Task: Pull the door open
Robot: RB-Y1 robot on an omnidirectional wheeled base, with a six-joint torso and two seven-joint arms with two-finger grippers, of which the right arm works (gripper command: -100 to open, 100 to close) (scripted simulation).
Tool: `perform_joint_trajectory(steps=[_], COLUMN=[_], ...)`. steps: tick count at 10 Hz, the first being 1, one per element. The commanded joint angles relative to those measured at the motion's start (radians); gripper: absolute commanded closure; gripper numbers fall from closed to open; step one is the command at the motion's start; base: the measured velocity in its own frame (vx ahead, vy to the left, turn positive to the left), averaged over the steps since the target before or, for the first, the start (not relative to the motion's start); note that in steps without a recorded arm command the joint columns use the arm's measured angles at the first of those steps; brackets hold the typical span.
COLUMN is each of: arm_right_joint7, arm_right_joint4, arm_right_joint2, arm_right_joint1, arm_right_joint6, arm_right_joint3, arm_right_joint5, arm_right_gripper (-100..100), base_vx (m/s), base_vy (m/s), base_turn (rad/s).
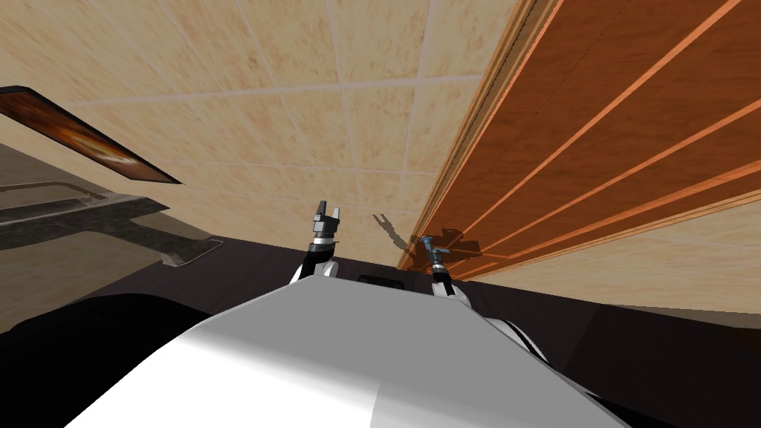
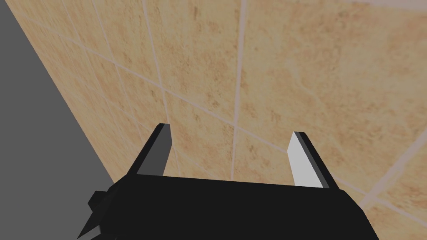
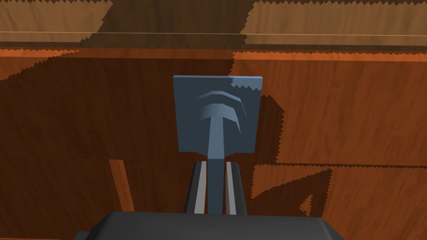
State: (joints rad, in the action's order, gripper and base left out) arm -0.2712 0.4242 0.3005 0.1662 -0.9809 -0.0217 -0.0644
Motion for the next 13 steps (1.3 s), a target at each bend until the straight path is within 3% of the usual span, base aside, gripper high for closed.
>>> perform_joint_trajectory(steps=[1, 8, 12, 13], arm_right_joint7=[-0.007, -0.048, -0.078, -0.075], arm_right_joint4=[-0.006, -0.04, -0.065, -0.049], arm_right_joint2=[0.005, 0.038, 0.063, 0.063], arm_right_joint1=[0.0, 0.001, 0.004, 0.001], arm_right_joint6=[-0.005, -0.041, -0.069, -0.058], arm_right_joint3=[-0.004, -0.029, -0.047, -0.043], arm_right_joint5=[0.001, 0.009, 0.015, 0.013], arm_right_gripper=[100, 100, 100, 100], base_vx=[-0.101, -0.184, -0.203, -0.113], base_vy=[-0.007, -0.048, -0.114, -0.053], base_turn=[0.106, 0.153, 0.167, 0.047])
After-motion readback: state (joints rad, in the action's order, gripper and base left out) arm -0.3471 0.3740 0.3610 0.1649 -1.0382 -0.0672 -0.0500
